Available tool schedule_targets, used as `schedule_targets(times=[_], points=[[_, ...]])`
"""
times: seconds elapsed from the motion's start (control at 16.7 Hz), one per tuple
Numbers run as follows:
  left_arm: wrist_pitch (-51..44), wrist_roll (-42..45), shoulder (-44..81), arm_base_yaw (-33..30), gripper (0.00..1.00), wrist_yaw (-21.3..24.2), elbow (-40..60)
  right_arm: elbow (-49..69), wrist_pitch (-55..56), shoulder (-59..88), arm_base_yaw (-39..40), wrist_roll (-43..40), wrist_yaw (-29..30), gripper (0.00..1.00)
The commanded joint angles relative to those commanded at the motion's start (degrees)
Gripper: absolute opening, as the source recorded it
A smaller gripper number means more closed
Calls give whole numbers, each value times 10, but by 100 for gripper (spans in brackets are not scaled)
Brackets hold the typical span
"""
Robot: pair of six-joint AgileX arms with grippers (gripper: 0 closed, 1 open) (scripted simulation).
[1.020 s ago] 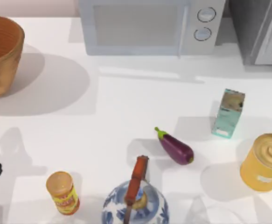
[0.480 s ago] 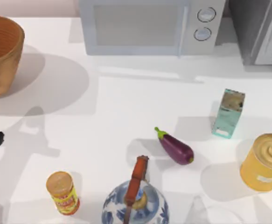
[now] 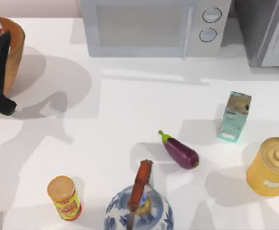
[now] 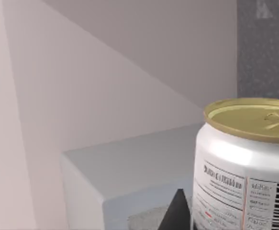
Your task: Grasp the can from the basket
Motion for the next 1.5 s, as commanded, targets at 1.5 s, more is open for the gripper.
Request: schedule_targets(times=[1.5], points=[[332, 39, 571, -11, 0, 345, 228, 0, 0, 0, 0, 0, 0, 100]])
